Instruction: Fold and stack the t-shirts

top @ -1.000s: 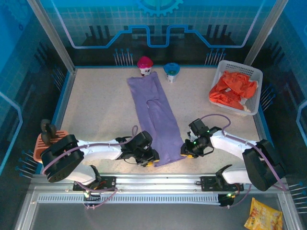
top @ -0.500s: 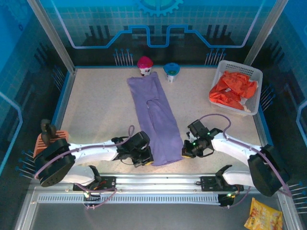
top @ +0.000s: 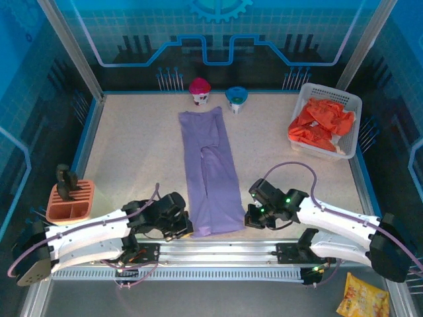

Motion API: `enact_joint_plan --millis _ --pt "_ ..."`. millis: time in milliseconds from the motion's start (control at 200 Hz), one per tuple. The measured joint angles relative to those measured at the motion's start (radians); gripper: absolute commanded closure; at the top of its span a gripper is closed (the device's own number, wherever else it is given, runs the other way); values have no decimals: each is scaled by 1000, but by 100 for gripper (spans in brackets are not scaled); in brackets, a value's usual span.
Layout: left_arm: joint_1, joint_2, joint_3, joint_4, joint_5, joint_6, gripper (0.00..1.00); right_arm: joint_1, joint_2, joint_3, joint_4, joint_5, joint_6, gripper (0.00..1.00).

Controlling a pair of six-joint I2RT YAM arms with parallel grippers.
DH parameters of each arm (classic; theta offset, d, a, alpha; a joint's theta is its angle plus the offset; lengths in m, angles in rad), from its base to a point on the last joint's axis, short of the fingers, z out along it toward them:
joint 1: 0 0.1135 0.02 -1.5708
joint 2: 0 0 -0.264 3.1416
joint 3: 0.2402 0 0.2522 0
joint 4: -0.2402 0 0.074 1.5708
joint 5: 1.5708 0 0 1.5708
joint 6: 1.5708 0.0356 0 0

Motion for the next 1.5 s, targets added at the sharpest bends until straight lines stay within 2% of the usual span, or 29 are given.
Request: enact_joint_plan --millis 110,245,475,625,865,1056,1271,1501 --pt "16 8 6 -15 0 -2 96 -2 50 53 -14 19 2 100" --pt "78 62 51 -69 -7 39 96 -26 121 140 -14 23 -22 100" --pt "271 114 185 -132 -3 171 95 -136 234 278 -18 20 -110 100" --pt "381 224 299 -138 9 281 96 -212 316 378 -23 10 -179 100" --pt "502 438 439 -129 49 437 97 -309 460 509 -26 -30 -278 100" --pt "581 566 584 -127 62 544 99 -364 603 680 -33 -60 -349 100" --pt "629 726 721 -126 77 625 100 -397 786 864 -48 -95 -407 100" --pt "687 842 836 -122 85 679 100 -436 899 965 -50 -119 -430 100"
